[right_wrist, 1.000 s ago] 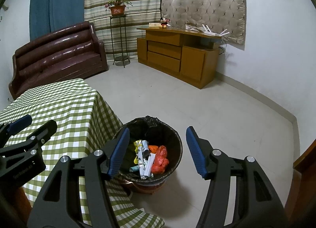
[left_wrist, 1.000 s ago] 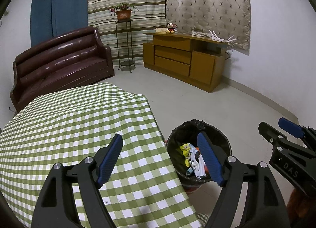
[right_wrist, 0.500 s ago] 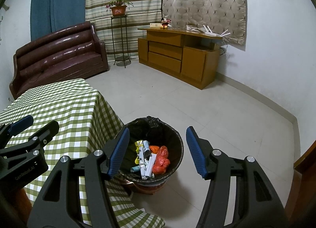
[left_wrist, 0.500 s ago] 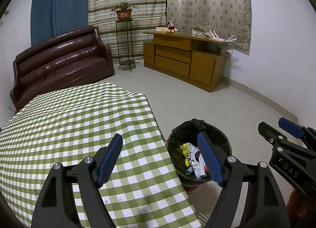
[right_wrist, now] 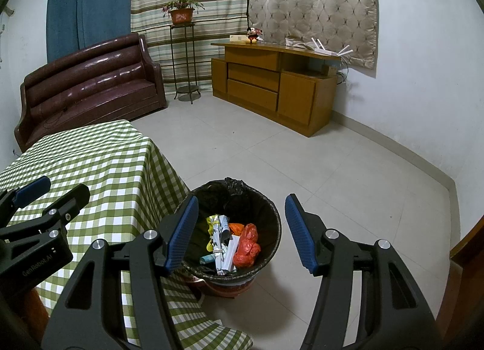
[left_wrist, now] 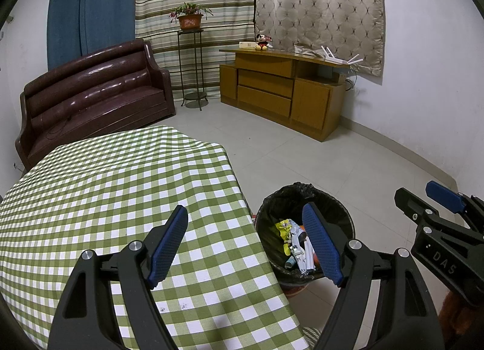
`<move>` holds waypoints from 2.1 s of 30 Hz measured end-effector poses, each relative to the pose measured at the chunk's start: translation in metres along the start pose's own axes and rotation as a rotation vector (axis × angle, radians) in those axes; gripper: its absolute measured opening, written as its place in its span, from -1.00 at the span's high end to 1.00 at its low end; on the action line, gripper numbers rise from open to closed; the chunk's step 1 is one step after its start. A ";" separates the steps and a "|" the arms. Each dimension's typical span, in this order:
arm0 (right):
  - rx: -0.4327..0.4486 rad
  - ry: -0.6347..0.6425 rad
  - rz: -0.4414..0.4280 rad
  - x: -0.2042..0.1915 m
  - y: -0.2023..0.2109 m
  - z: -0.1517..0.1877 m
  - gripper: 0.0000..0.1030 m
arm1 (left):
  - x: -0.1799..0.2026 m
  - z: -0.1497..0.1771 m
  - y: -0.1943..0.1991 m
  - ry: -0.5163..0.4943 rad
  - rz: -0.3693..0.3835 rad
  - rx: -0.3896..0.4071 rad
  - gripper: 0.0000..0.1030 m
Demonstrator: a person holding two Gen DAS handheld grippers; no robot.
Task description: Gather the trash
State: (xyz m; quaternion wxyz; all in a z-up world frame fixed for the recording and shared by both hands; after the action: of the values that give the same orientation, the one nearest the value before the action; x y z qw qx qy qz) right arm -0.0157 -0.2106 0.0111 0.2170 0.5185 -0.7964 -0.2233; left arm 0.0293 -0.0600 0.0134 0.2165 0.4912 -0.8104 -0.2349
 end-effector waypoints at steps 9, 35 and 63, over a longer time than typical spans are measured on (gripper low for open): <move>0.000 0.000 0.000 0.001 -0.001 -0.001 -0.13 | 0.000 0.000 0.000 0.001 0.000 0.000 -0.47; -0.002 0.000 -0.001 0.000 0.000 -0.001 -0.13 | -0.002 0.000 0.000 0.003 0.000 0.000 -0.47; -0.003 0.001 -0.001 0.000 0.001 -0.002 -0.13 | 0.013 -0.002 -0.007 -0.032 -0.016 0.017 -0.56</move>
State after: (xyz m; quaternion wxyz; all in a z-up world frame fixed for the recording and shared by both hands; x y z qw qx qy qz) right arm -0.0155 -0.2102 0.0134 0.2180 0.5186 -0.7957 -0.2244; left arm 0.0300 -0.0754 0.0124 0.1976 0.4954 -0.8118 -0.2377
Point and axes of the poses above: each gripper's, at about its wrist camera, not at the fingertips, and y roughly against the way its jaws point, x to its right, z to its underside, the point moved 2 cm from there along -y, roughly the way its jaws point, and after that the axes turned 10 degrees about z, right-handed, at the moved point
